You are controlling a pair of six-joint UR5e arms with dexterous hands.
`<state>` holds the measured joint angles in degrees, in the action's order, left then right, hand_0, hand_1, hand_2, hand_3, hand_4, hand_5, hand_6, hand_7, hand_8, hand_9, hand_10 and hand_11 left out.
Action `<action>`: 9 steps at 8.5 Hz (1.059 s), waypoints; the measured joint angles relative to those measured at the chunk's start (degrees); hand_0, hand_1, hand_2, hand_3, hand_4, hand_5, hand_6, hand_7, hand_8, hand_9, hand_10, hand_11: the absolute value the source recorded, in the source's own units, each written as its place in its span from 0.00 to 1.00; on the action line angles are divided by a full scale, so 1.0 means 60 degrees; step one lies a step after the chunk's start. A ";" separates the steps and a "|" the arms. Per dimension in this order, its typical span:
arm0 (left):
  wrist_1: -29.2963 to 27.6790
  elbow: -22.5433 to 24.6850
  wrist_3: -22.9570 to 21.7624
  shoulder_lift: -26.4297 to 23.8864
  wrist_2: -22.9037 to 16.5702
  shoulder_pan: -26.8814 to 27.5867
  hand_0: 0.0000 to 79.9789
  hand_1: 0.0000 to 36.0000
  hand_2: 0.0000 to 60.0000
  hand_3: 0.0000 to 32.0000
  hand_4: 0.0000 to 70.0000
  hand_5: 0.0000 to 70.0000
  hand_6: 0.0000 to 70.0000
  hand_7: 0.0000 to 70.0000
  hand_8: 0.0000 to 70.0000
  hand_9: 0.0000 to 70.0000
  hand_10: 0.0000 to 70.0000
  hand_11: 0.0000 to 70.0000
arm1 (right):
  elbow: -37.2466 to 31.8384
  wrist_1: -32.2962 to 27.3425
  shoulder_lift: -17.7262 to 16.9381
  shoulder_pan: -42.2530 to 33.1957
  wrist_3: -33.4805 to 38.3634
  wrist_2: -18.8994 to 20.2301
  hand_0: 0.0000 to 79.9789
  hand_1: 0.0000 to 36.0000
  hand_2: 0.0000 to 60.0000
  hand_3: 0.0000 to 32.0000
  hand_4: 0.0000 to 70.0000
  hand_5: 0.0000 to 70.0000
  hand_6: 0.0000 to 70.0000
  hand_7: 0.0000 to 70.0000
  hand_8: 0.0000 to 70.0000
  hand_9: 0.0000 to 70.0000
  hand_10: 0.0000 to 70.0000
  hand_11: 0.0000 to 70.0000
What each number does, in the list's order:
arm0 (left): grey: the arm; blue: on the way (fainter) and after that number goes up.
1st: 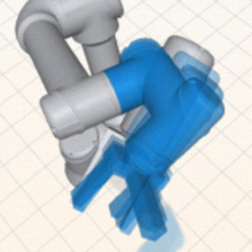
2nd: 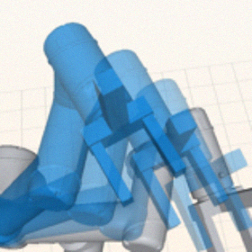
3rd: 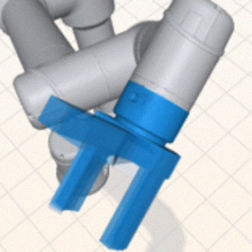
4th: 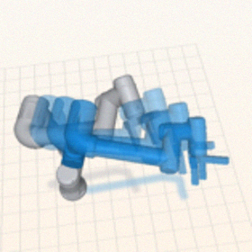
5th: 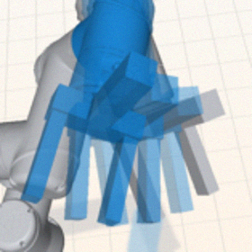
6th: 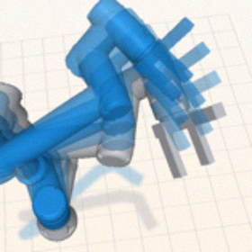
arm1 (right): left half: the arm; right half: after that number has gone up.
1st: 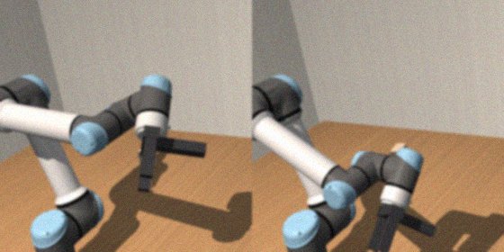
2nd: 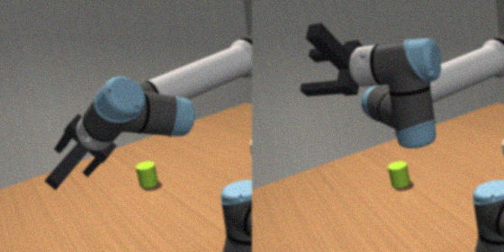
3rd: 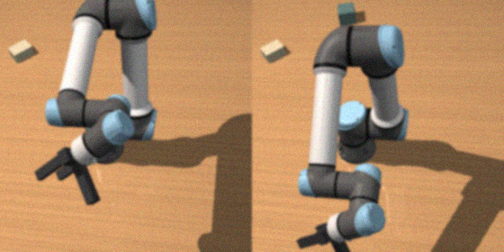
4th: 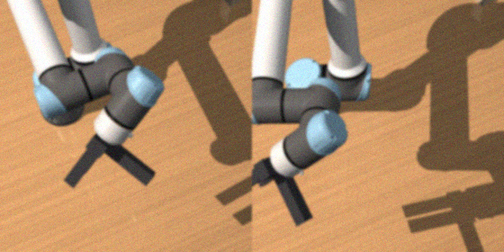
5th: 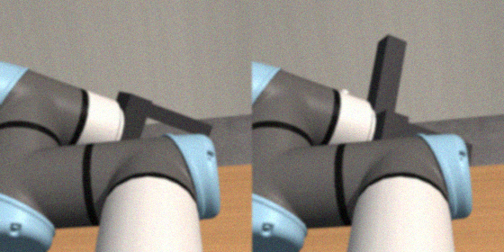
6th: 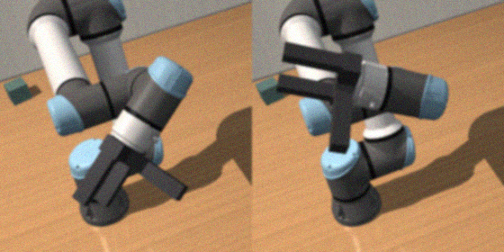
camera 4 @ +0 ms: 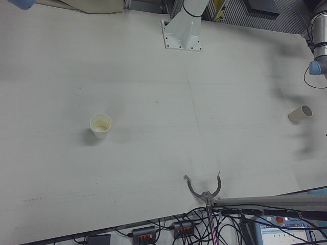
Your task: Pour water
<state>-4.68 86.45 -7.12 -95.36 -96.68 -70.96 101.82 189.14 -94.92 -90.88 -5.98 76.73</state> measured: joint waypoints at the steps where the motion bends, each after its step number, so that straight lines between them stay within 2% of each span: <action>1: 0.0003 -0.0004 0.0000 0.0000 0.0000 0.0003 0.58 0.11 0.00 0.00 0.29 0.39 0.42 0.53 0.37 0.50 0.23 0.34 | 0.0003 0.0000 0.0000 0.0000 0.0000 0.0000 0.50 0.23 0.28 0.00 0.04 0.38 0.26 0.46 0.20 0.34 0.19 0.29; 5: 0.0094 -0.0015 0.0009 0.0000 -0.0004 0.0034 0.58 0.11 0.00 0.00 0.28 0.39 0.41 0.52 0.36 0.47 0.22 0.32 | -0.0041 0.0000 0.0003 0.0020 0.0003 0.0000 0.50 0.23 0.28 0.00 0.05 0.40 0.27 0.47 0.22 0.36 0.20 0.31; 7: 0.0211 -0.0012 0.0019 0.0000 -0.0071 0.0051 0.58 0.11 0.00 0.00 0.27 0.39 0.36 0.48 0.31 0.41 0.17 0.25 | -0.0146 -0.0010 0.0067 0.0037 0.0015 0.0009 0.51 0.26 0.30 0.00 0.06 0.42 0.25 0.43 0.20 0.33 0.16 0.24; 8: 0.0207 0.0008 0.0012 0.0000 -0.0153 0.0045 0.59 0.13 0.00 0.00 0.26 0.35 0.32 0.41 0.27 0.35 0.13 0.19 | -0.0166 -0.0013 0.0081 0.0036 0.0028 0.0012 0.53 0.31 0.34 0.00 0.06 0.44 0.24 0.40 0.17 0.28 0.10 0.17; 9: 0.0161 0.0052 -0.0005 0.0000 -0.0205 0.0008 0.59 0.15 0.00 0.00 0.22 0.25 0.25 0.32 0.21 0.27 0.07 0.11 | -0.0166 -0.0014 0.0084 0.0034 0.0042 0.0013 0.54 0.34 0.37 0.00 0.05 0.44 0.22 0.37 0.15 0.26 0.08 0.13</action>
<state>-3.72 86.76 -7.15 -95.36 -97.91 -70.91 100.82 189.06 -94.42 -90.68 -5.72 76.81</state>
